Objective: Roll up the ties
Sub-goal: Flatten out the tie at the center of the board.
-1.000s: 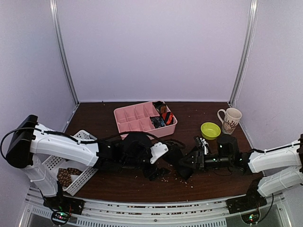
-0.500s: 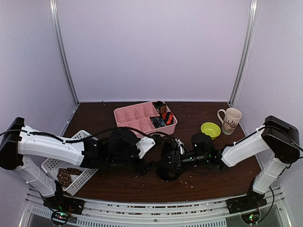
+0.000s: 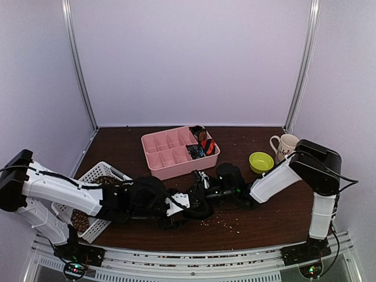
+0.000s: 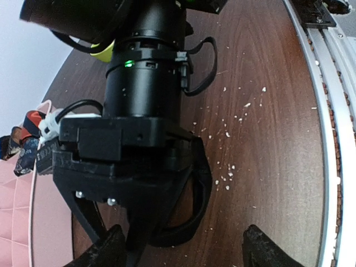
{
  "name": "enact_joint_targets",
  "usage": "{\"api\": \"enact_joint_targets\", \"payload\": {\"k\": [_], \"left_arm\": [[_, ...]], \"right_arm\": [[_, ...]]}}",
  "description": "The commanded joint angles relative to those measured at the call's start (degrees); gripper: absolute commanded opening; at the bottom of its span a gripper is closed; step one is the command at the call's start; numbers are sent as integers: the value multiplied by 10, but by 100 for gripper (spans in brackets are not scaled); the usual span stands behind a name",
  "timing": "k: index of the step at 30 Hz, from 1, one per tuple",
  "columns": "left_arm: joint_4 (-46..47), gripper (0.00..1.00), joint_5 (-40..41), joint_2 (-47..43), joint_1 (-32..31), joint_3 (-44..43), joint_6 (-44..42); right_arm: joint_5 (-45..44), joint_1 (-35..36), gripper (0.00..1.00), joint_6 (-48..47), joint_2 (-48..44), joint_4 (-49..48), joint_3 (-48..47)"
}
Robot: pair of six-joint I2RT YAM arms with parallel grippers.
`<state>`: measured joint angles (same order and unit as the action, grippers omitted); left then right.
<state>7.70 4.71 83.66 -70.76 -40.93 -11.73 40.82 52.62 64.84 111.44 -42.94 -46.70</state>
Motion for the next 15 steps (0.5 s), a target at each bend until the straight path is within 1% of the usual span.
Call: {"api": "enact_joint_targets", "payload": {"k": [1,6,11,13,15], "left_arm": [[-29,70,-16,65,-23,-67,-74],[-62,62,-16,128,-26,-134,-94],[-125,61,-19,202,-25,-213,-94],[-137,61,-38,220,-25,-224,-86],[-126,61,-54,223,-25,-216,-76]], "right_arm": [[-6,-19,65,12,-48,-37,-18],[-17,-57,65,-27,-125,22,5],[-11,-94,65,-53,-185,59,37],[-17,-104,65,-76,-212,93,48],[-20,-111,65,-92,-222,121,49]]}}
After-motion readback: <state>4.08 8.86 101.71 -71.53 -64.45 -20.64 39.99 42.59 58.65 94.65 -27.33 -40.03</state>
